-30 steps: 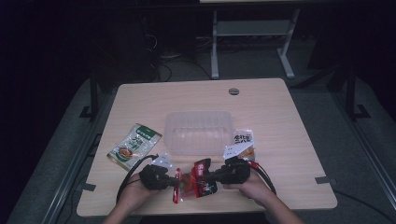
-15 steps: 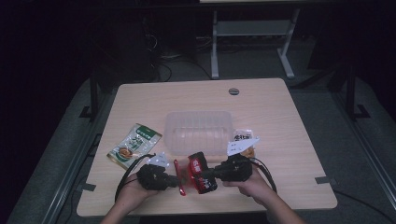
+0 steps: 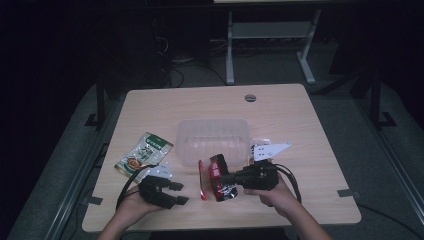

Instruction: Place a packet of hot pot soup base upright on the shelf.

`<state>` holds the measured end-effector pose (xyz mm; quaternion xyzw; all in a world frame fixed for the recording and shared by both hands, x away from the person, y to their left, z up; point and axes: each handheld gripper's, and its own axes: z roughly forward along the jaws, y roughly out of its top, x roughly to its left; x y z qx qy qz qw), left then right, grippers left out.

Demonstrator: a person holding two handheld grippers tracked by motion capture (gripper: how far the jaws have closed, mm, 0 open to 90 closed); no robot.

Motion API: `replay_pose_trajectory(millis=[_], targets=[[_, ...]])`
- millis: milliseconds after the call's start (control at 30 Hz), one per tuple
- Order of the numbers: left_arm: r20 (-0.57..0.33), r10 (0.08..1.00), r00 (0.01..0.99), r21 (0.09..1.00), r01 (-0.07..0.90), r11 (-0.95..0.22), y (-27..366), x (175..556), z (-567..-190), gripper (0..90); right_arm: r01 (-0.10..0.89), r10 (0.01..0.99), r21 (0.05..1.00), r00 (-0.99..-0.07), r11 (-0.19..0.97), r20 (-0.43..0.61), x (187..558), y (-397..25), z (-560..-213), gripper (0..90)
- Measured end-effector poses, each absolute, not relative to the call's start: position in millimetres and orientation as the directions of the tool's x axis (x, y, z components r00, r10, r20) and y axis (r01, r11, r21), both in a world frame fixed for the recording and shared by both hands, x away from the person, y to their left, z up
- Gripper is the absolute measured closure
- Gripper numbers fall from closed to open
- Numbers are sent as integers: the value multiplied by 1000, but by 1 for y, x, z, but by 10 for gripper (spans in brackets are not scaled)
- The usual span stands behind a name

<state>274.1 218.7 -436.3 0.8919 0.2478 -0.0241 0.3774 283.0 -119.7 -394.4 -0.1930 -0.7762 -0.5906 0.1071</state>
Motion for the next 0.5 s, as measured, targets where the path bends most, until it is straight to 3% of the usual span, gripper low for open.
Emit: replay_pose_trajectory(millis=[167,500], targets=[[-218,431,876,667,456,-590,227,273,-436,338,410,191,886,-908,217,373,285,-126,-385,900],[-197,412,889,669,429,-607,221,273,-439,327,378,248,901,-913,213,324,299,-138,-369,900]])
